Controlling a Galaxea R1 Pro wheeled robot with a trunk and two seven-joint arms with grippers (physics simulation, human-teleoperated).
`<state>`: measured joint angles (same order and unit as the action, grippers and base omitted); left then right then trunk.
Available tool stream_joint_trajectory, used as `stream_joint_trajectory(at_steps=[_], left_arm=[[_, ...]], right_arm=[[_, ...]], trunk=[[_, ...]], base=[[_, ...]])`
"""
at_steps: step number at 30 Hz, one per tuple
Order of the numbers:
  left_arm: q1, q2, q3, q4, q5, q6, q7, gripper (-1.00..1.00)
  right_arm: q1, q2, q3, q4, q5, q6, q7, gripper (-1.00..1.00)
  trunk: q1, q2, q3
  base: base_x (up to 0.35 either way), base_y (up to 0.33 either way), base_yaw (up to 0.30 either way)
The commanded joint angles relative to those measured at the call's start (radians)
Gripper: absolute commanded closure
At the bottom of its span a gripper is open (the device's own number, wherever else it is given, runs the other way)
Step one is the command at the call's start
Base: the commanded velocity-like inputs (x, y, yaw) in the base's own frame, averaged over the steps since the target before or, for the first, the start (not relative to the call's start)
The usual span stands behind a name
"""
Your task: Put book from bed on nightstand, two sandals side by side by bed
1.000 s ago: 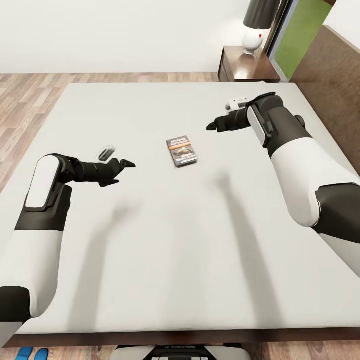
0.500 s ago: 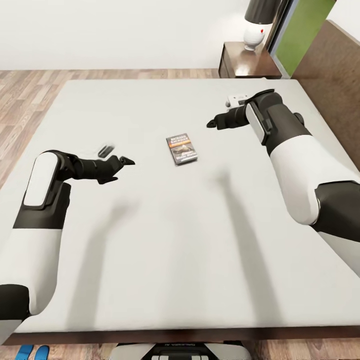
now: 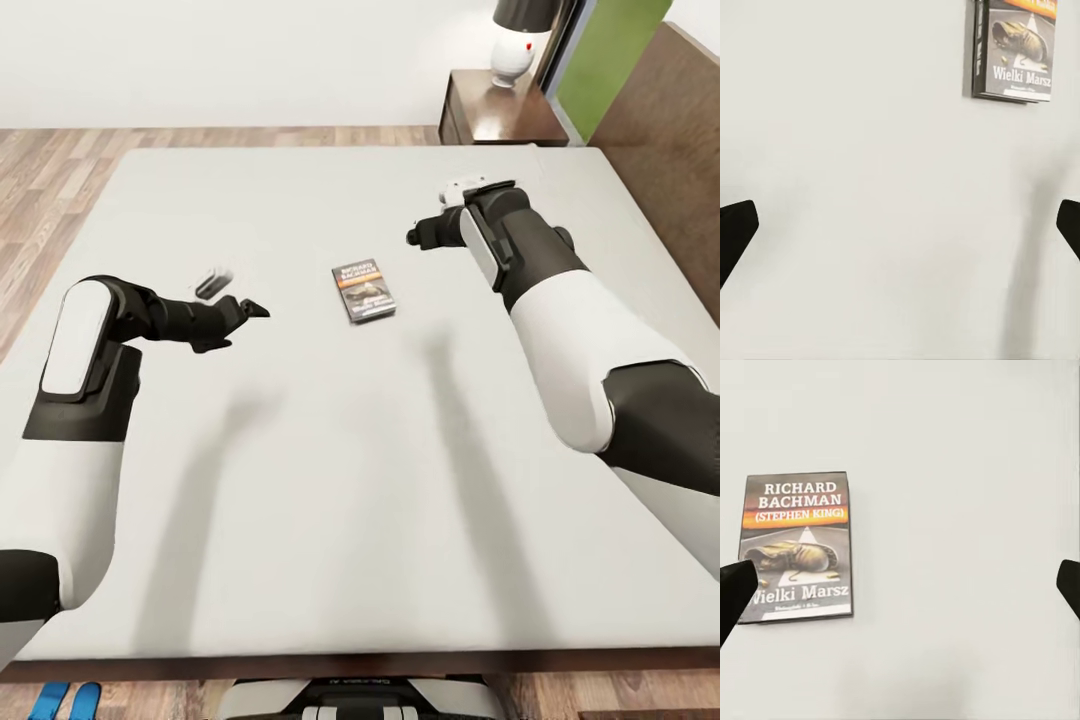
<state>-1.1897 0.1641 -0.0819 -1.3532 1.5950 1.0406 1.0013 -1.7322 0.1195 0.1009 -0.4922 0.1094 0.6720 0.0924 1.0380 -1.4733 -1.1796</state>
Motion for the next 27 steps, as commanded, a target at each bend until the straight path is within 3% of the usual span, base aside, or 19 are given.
stream_joint_trajectory(at_steps=[1,7,13,20,27], left_arm=[[-0.001,0.001,0.000,-0.002,0.012,0.001,0.012,-1.00],[-0.003,0.001,0.004,-0.003,0.021,0.002,0.018,-1.00],[0.002,0.008,0.007,-0.011,0.030,0.002,0.015,-1.00],[0.011,0.029,0.006,-0.024,0.078,0.002,0.010,-1.00],[0.013,0.035,0.004,-0.030,0.088,0.001,0.011,-1.00]], right_arm=[[0.000,0.010,0.001,0.001,0.011,-0.007,-0.014,-1.00],[-0.001,0.054,0.001,0.006,0.008,-0.039,-0.077,-1.00],[-0.004,0.055,0.001,0.007,0.007,-0.045,-0.093,-1.00],[-0.007,0.055,0.002,0.006,0.007,-0.047,-0.097,-1.00],[-0.007,0.055,0.002,0.005,0.006,-0.048,-0.098,-1.00]], trunk=[[0.000,0.000,-0.002],[0.000,0.000,-0.011],[0.000,0.000,-0.021],[0.000,0.000,-0.031],[0.000,0.000,-0.042]], base=[[0.000,0.000,0.000],[0.000,0.000,0.000],[0.000,0.000,0.000],[0.000,0.080,0.000],[0.000,0.132,0.000]])
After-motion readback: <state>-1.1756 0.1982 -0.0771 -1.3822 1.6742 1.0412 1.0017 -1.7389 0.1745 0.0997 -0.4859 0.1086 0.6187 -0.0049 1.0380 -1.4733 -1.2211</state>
